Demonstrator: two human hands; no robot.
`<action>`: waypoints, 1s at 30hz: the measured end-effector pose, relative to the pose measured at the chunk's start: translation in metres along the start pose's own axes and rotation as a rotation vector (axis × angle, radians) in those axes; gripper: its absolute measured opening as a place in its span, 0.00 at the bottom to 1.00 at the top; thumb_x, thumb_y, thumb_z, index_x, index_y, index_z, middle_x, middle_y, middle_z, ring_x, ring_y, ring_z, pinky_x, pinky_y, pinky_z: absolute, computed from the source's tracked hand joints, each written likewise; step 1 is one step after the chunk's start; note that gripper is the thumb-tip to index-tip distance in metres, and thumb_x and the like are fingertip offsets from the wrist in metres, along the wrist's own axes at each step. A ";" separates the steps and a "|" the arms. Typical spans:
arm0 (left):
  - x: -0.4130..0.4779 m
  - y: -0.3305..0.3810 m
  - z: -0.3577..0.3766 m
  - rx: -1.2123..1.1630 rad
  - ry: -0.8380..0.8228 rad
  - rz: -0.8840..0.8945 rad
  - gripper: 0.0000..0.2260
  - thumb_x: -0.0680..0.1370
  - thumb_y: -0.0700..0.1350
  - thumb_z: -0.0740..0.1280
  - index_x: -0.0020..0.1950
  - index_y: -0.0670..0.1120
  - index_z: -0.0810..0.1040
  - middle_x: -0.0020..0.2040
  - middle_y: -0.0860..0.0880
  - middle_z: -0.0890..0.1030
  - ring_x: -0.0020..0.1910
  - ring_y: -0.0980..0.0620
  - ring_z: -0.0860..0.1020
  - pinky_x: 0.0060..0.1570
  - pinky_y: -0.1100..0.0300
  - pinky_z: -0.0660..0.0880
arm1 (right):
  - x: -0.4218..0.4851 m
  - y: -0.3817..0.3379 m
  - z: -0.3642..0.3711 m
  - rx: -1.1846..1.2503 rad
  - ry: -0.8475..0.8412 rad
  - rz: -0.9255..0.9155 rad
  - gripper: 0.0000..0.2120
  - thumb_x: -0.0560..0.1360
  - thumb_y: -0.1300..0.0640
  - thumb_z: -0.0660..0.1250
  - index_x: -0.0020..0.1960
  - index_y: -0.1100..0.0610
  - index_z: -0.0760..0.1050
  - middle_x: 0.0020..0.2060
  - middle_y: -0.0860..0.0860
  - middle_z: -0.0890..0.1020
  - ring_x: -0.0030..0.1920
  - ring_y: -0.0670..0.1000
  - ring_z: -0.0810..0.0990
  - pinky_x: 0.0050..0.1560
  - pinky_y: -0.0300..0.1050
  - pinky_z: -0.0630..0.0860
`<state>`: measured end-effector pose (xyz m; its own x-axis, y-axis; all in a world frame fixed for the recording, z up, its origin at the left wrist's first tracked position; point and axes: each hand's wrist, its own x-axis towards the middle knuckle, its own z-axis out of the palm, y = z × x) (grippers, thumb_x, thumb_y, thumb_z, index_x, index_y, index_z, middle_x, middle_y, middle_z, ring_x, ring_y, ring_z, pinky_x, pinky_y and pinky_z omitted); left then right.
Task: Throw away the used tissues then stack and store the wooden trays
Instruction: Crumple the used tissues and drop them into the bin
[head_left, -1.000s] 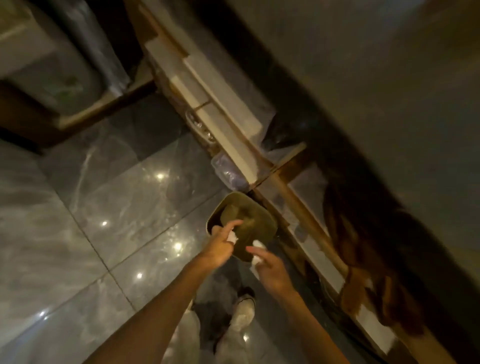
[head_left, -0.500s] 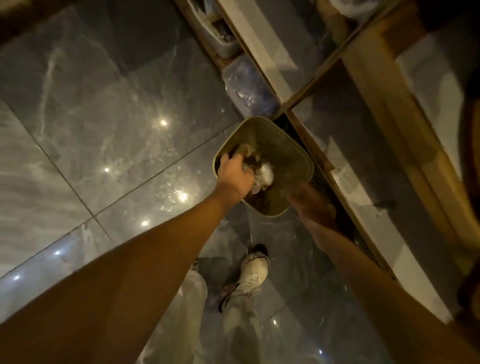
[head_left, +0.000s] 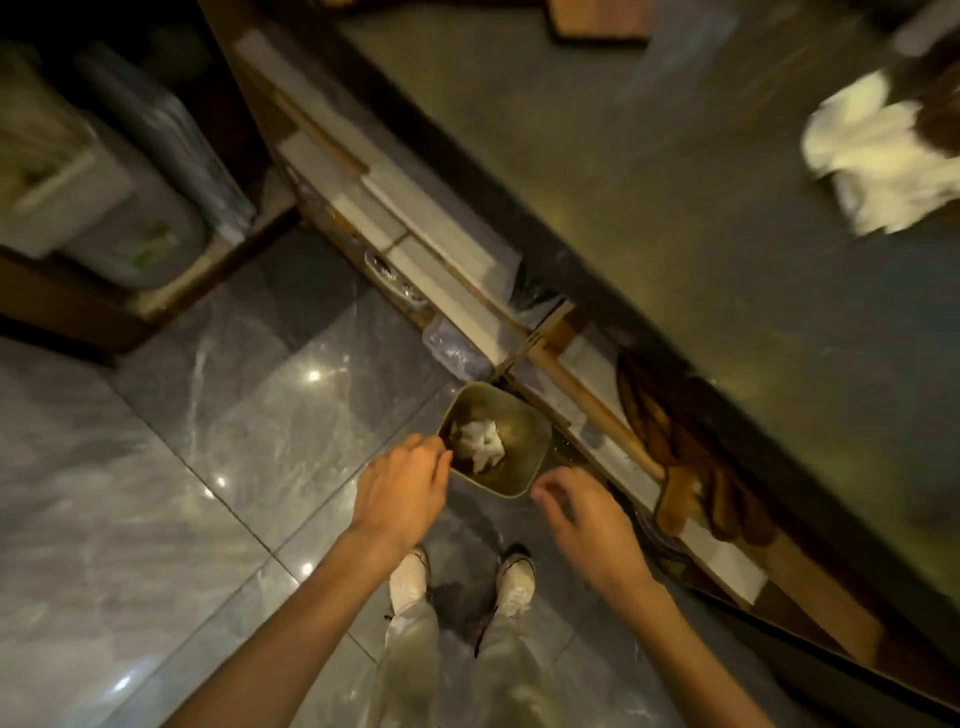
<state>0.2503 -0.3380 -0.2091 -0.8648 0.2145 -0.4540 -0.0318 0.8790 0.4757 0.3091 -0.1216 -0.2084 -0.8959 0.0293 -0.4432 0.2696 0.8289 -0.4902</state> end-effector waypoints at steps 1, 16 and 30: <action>-0.014 0.008 -0.021 0.005 0.019 0.007 0.12 0.82 0.50 0.56 0.54 0.48 0.78 0.51 0.48 0.80 0.48 0.47 0.80 0.50 0.50 0.78 | -0.013 -0.015 -0.017 -0.006 0.023 -0.013 0.08 0.79 0.48 0.61 0.54 0.46 0.76 0.49 0.43 0.77 0.49 0.41 0.76 0.48 0.43 0.77; -0.095 0.168 -0.147 0.171 0.075 0.513 0.10 0.80 0.52 0.58 0.57 0.55 0.76 0.54 0.56 0.78 0.52 0.58 0.78 0.51 0.60 0.76 | -0.160 -0.061 -0.176 0.139 0.411 -0.006 0.13 0.77 0.38 0.55 0.59 0.36 0.70 0.52 0.31 0.72 0.52 0.33 0.72 0.43 0.30 0.71; 0.037 0.334 -0.147 0.314 0.066 0.585 0.11 0.81 0.52 0.58 0.57 0.51 0.76 0.53 0.53 0.79 0.51 0.53 0.80 0.49 0.56 0.77 | -0.073 0.048 -0.315 0.362 0.557 0.143 0.10 0.79 0.53 0.63 0.60 0.48 0.77 0.56 0.42 0.79 0.57 0.41 0.77 0.59 0.40 0.75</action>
<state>0.1342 -0.0986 0.0435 -0.7244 0.6758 -0.1364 0.5905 0.7103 0.3831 0.2764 0.0922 0.0367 -0.8645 0.4888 -0.1168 0.4132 0.5592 -0.7187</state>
